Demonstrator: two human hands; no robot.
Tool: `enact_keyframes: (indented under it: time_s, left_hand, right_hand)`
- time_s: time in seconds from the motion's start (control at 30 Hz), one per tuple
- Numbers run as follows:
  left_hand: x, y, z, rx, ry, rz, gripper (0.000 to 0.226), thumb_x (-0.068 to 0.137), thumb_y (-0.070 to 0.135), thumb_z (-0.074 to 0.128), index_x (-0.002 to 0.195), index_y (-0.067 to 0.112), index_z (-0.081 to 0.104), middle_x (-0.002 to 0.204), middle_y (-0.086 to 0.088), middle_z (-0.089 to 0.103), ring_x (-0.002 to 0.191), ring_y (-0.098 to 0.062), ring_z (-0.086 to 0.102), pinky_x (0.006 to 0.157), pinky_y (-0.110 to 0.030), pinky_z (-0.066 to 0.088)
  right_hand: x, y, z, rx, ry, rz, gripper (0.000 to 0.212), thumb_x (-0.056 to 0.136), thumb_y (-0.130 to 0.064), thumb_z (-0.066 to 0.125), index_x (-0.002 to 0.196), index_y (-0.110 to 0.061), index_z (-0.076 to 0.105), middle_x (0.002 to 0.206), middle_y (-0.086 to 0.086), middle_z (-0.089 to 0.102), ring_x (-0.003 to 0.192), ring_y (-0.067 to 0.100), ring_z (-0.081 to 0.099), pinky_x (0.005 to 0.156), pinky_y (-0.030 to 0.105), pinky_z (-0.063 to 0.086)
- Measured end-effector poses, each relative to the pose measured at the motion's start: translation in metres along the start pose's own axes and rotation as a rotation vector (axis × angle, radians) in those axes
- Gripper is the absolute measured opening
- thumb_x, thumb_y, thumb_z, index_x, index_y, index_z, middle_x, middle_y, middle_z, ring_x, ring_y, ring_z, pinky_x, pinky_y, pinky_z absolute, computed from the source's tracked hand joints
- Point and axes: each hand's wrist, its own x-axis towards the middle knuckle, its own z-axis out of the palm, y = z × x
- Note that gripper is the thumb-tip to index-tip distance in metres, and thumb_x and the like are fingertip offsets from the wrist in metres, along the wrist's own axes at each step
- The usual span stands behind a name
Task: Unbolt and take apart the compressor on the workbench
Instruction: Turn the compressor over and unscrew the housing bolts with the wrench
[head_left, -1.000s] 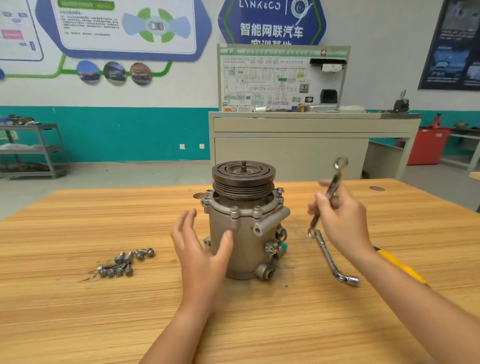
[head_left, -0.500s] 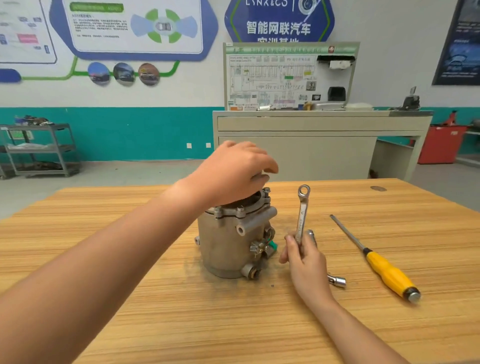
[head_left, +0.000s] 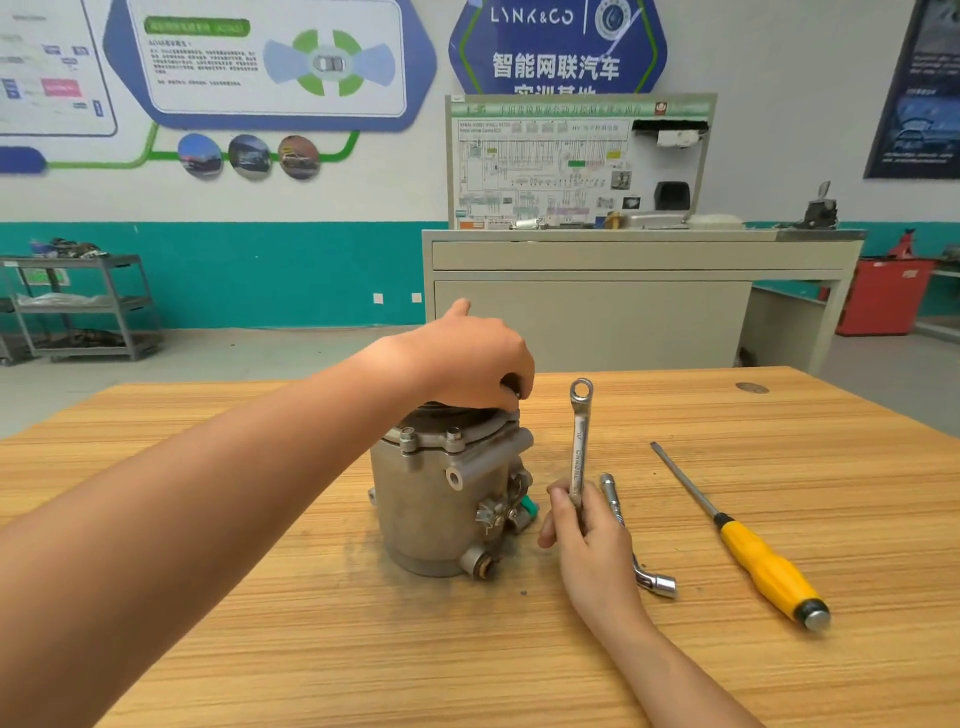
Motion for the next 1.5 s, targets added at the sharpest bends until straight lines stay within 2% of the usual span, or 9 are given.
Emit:
enact_keyframes:
  time_s: [0.13,0.37,0.47,0.63,0.77,0.83,0.97,1.2,1.5]
  left_hand:
    - [0.001,-0.006,-0.021,-0.243,0.276,-0.028,0.019,0.092,0.029,0.058,0.106,0.018,0.066,0.099,0.007,0.064,0.087,-0.011,0.051,0.091,-0.032,0.042]
    - [-0.046,-0.030,-0.044,-0.481,0.570,-0.221,0.008,0.082,0.020,0.071,0.088,0.015,0.069,0.068,0.008,0.057,0.063,-0.008,0.052,0.063,-0.011,0.038]
    - [-0.101,-0.056,-0.008,-0.554,0.558,-0.461,0.008,0.081,0.021,0.072,0.086,0.021,0.065,0.069,0.011,0.058,0.065,0.001,0.052,0.057,-0.002,0.035]
    - [-0.202,-0.075,0.071,-0.729,0.438,-0.838,0.012,0.083,0.013,0.069,0.091,0.020,0.064,0.087,-0.001,0.068,0.078,0.001,0.058,0.062,-0.009,0.042]
    - [-0.255,-0.074,0.113,-0.712,0.379,-1.017,0.006,0.085,0.010,0.068,0.090,0.013,0.068,0.085,-0.003,0.068,0.064,0.013,0.057,0.056,0.000,0.038]
    - [-0.267,-0.072,0.125,-0.675,0.372,-1.043,0.005,0.084,0.008,0.068,0.089,0.011,0.068,0.083,-0.004,0.068,0.062,0.013,0.056,0.058,0.001,0.036]
    - [-0.267,-0.067,0.142,-0.661,0.384,-1.026,0.006,0.083,0.011,0.070,0.083,0.016,0.067,0.081,-0.002,0.069,0.075,-0.012,0.060,0.060,-0.005,0.036]
    - [-0.230,-0.056,0.164,-0.501,0.283,-0.945,0.014,0.080,0.028,0.071,0.091,0.019,0.071,0.087,0.004,0.055,0.077,-0.013,0.051,0.065,-0.025,0.033]
    - [-0.207,-0.056,0.170,-0.271,0.164,-0.922,0.027,0.085,0.044,0.062,0.099,0.022,0.068,0.104,0.002,0.058,0.093,-0.020,0.062,0.071,-0.029,0.043]
  right_hand:
    - [0.002,0.001,0.000,0.014,0.018,0.065,0.018,0.097,-0.020,0.044,0.083,-0.029,0.053,0.058,-0.004,0.057,0.056,-0.001,0.054,0.058,0.011,0.042]
    - [0.003,0.001,-0.004,0.036,0.059,0.148,0.021,0.097,-0.018,0.043,0.083,-0.030,0.054,0.051,-0.004,0.055,0.051,0.004,0.056,0.061,0.032,0.051]
    - [0.004,0.003,-0.004,0.047,0.062,0.168,0.020,0.096,-0.017,0.044,0.086,-0.029,0.056,0.047,-0.006,0.049,0.044,0.003,0.049,0.049,0.027,0.044]
    - [0.006,0.007,-0.003,-0.009,0.043,0.153,0.018,0.096,-0.019,0.044,0.085,-0.027,0.057,0.050,-0.004,0.049,0.044,0.008,0.044,0.049,0.027,0.034]
    - [0.005,0.007,-0.004,-0.037,0.042,0.134,0.020,0.096,-0.017,0.045,0.082,-0.026,0.057,0.049,-0.003,0.047,0.039,0.000,0.044,0.049,0.023,0.034]
    - [0.004,0.007,-0.004,-0.042,0.030,0.138,0.019,0.096,-0.019,0.045,0.085,-0.026,0.058,0.050,-0.003,0.048,0.041,0.002,0.044,0.050,0.026,0.032]
    - [0.003,0.006,-0.005,-0.059,0.017,0.136,0.015,0.096,-0.020,0.045,0.092,-0.026,0.058,0.053,0.000,0.048,0.049,0.013,0.043,0.045,0.017,0.036]
    - [0.000,0.000,-0.006,-0.069,-0.008,0.157,0.015,0.096,-0.019,0.045,0.093,-0.026,0.059,0.055,0.002,0.047,0.048,0.014,0.040,0.034,0.009,0.029]
    - [0.000,-0.002,-0.006,-0.058,-0.018,0.175,0.017,0.096,-0.020,0.045,0.088,-0.028,0.058,0.052,0.000,0.047,0.044,0.012,0.038,0.037,0.016,0.031]
